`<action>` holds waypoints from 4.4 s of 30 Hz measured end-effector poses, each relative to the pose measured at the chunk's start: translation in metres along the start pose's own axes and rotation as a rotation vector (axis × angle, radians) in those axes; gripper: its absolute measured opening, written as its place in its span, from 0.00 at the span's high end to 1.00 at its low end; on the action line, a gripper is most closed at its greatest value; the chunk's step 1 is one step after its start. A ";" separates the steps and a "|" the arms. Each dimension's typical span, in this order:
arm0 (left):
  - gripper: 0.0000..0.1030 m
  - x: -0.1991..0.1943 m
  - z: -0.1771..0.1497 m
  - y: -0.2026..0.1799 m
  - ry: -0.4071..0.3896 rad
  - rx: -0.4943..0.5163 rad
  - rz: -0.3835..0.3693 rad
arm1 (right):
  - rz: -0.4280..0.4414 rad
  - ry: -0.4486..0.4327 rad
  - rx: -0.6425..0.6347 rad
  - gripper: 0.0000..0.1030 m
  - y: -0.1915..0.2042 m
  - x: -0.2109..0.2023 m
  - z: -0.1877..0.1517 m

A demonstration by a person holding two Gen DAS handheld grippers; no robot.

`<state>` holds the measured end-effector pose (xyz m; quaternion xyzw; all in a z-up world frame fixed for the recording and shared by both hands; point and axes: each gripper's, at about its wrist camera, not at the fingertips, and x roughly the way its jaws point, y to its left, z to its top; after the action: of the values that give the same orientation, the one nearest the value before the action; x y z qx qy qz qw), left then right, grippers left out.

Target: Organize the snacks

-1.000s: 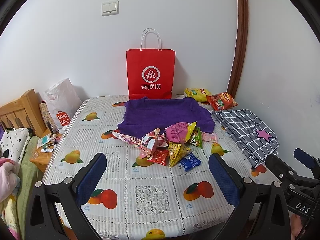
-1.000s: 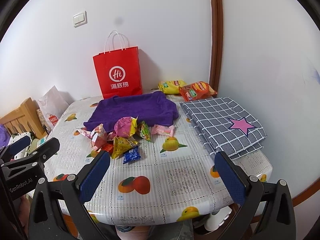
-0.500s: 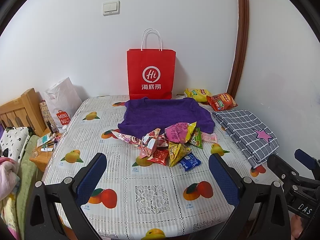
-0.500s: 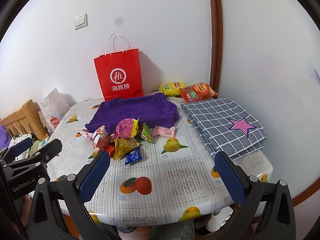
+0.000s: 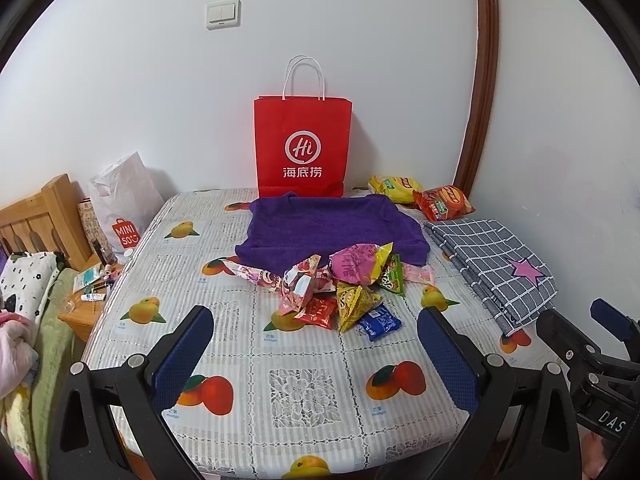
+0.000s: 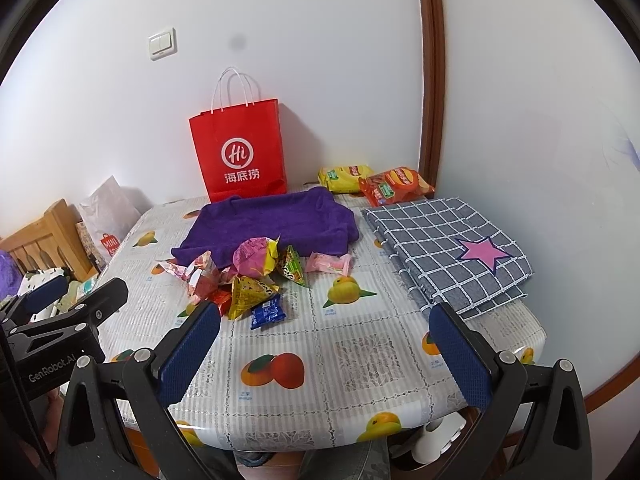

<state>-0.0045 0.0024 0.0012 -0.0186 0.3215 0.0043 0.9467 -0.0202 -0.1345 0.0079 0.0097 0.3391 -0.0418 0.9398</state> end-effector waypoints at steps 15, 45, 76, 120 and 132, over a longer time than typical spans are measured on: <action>0.01 0.003 -0.002 -0.003 0.007 0.002 -0.001 | 0.001 -0.002 0.001 0.00 0.002 -0.001 -0.001; 0.01 0.055 -0.002 0.018 0.053 0.003 0.009 | -0.034 0.076 0.015 0.00 -0.012 0.064 -0.005; 0.01 0.202 -0.008 0.111 0.234 -0.104 0.112 | -0.043 0.210 -0.199 0.02 -0.025 0.294 0.016; 0.01 0.238 -0.009 0.118 0.291 -0.185 0.061 | 0.144 0.244 -0.243 0.44 -0.034 0.290 -0.006; 0.01 0.246 -0.001 0.116 0.290 -0.191 0.042 | 0.148 0.238 -0.329 0.32 -0.023 0.327 0.018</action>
<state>0.1877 0.1173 -0.1528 -0.1020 0.4531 0.0520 0.8841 0.2400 -0.1821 -0.1871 -0.1143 0.4482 0.0848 0.8825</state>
